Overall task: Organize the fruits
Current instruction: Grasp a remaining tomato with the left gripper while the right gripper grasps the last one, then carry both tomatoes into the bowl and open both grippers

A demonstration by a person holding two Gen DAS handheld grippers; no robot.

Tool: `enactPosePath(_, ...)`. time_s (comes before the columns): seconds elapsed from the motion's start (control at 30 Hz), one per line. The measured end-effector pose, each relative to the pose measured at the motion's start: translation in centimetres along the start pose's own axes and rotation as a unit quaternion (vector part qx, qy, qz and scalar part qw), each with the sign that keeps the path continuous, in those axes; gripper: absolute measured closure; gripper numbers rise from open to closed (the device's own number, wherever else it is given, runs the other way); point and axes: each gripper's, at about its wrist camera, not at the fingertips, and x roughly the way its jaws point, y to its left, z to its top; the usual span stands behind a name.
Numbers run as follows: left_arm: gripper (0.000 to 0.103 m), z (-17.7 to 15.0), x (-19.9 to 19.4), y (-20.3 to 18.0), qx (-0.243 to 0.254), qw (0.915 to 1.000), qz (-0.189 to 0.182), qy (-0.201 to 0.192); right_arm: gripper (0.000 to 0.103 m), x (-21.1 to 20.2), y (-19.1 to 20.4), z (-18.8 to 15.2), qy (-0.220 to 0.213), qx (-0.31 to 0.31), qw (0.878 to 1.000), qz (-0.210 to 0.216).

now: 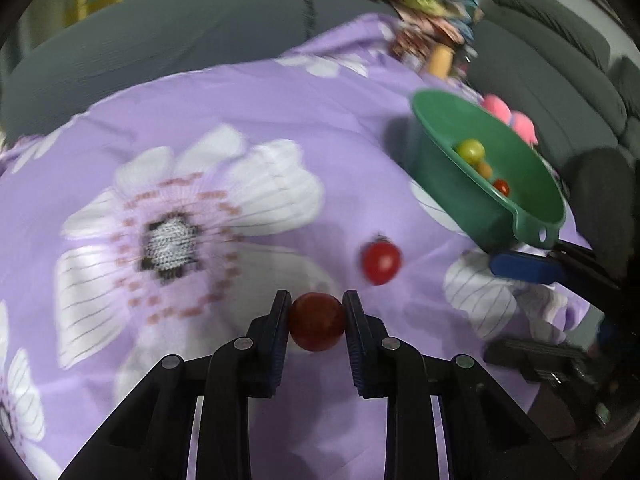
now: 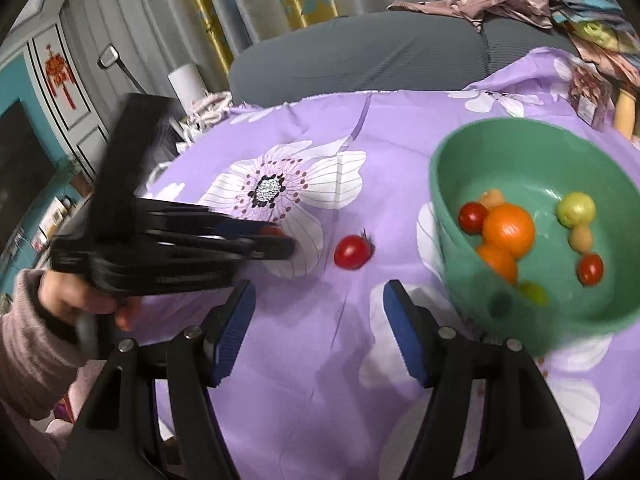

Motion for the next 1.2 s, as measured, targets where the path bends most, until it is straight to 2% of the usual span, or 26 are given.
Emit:
enactPosePath(0.03,0.077,-0.3,-0.5,0.7,-0.006,1.0000,0.001,-0.004,0.037,0.7,0.1,0.5,0.010,-0.005,1.000,-0.005)
enactPosePath(0.1,0.077,-0.9,-1.5,1.9,-0.018,0.9998,-0.001,-0.010,0.047,2.3,0.2,1.3,0.029,-0.017,0.999,-0.015)
enactPosePath(0.17,0.077,-1.6,-2.2,2.8,-0.025,0.9996,0.001,-0.016,0.048,3.9,0.8,2.1,0.049,-0.035,0.998,-0.019)
enactPosePath(0.3,0.077,-1.8,-2.7,3.6,-0.035,0.9991,-0.003,-0.023,0.048,6.8,1.3,3.6,0.081,-0.059,0.993,-0.057)
enactPosePath(0.43,0.077,-1.8,-3.1,4.0,-0.036,0.9988,-0.011,-0.030,0.054,9.0,1.0,4.1,0.115,-0.078,0.986,-0.092)
enactPosePath(0.57,0.077,-1.8,-3.1,4.2,-0.036,0.9987,-0.017,-0.032,0.066,10.0,0.6,4.0,0.136,-0.088,0.981,-0.103)
enactPosePath(0.6,0.077,-1.8,-3.1,4.1,-0.036,0.9987,-0.016,-0.031,0.074,10.2,0.4,4.1,0.140,-0.087,0.981,-0.100)
enactPosePath(0.7,0.077,-1.6,-3.0,4.1,-0.036,0.9987,-0.017,-0.031,0.073,10.2,0.0,4.4,0.137,-0.084,0.982,-0.096)
enactPosePath(0.8,0.077,-1.3,-3.6,3.6,-0.030,0.9987,-0.016,-0.037,0.073,9.5,0.4,4.5,0.118,-0.084,0.986,-0.086)
enactPosePath(1.0,0.077,0.2,-4.9,1.3,-0.007,0.9984,-0.010,-0.055,0.073,3.0,1.1,5.5,0.021,-0.059,0.997,-0.037)
enactPosePath(1.13,0.077,1.2,-5.0,-1.2,0.019,0.9977,-0.012,-0.063,0.073,-1.4,0.3,5.6,-0.033,-0.042,0.997,-0.046)
enactPosePath(1.2,0.077,1.9,-4.9,-2.8,0.033,0.9972,-0.017,-0.065,0.073,-3.3,-0.7,5.2,-0.050,-0.037,0.996,-0.067)
